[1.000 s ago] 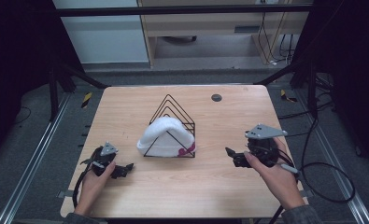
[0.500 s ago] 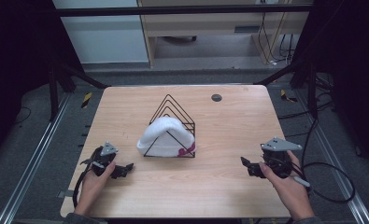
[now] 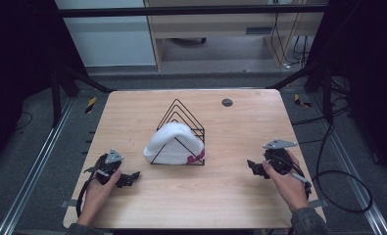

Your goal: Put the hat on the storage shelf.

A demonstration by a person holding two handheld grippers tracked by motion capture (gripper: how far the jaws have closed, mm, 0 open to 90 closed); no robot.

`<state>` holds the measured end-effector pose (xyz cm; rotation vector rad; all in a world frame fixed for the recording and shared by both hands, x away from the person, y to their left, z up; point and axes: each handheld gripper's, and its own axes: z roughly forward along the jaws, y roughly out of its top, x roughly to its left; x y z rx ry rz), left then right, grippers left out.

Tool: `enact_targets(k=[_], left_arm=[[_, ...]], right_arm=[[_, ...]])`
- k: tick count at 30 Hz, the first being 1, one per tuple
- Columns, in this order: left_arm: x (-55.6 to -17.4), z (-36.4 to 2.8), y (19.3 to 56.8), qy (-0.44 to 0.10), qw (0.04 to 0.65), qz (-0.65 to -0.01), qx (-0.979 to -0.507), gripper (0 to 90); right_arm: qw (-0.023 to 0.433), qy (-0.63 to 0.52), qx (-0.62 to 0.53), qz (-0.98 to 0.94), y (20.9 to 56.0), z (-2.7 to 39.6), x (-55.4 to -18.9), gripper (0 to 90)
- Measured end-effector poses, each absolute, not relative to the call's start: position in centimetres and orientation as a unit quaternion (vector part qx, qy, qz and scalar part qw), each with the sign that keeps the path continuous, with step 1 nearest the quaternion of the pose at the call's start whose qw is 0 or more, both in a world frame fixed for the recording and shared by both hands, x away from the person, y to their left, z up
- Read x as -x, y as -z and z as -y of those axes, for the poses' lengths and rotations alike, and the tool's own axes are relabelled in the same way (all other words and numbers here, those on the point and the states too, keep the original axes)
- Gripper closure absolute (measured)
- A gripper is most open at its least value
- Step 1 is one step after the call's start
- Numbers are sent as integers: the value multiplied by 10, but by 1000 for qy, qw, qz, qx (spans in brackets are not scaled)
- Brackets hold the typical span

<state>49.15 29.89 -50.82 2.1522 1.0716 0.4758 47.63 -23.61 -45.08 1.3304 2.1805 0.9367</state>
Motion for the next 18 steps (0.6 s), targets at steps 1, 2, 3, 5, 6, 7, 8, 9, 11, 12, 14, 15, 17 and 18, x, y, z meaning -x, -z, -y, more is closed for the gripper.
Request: enact_targets(k=[1,2,3,5,6,7,8,9,11,12,14,15,17,18], left_arm=[[-491,-299,508,-183,339,-411,-826,0],[-491,-299,508,-183,338,-411,-827,0],[-491,-299,508,-182,338,-410,-827,0],[-491,-299,508,-182,338,-410,-827,0],[-491,-299,508,-182,339,-411,-827,0],[-491,-299,508,-181,339,-411,-827,0],[-491,-299,508,-182,339,-411,-827,0],[-491,-299,508,-182,339,-411,-827,0],[-491,-299,508,-182,339,-411,-827,0],[-491,-299,508,-181,339,-410,-827,0],[-491,-299,508,-181,339,-410,-827,0],[-491,-300,508,-182,339,-408,-828,0],[-491,-300,508,-182,339,-408,-828,0],[-491,-300,508,-182,339,-409,-828,0]], right_arm=[[207,-336,-480,-783,453,235,-481,170],[204,-337,-484,-781,455,234,-483,170],[201,-340,-488,-778,457,233,-485,170],[203,-341,-490,-776,462,231,-492,172],[202,-341,-490,-776,465,227,-497,174],[201,-343,-492,-774,466,225,-498,175],[199,-347,-492,-773,468,224,-500,176],[194,-350,-496,-771,469,222,-501,176],[194,-350,-495,-771,471,218,-503,176],[198,-347,-494,-773,473,213,-506,176],[198,-348,-493,-773,474,211,-507,176],[202,-352,-495,-768,476,205,-511,179],[202,-358,-498,-764,477,202,-514,179],[203,-359,-499,-762,477,201,-514,179]])
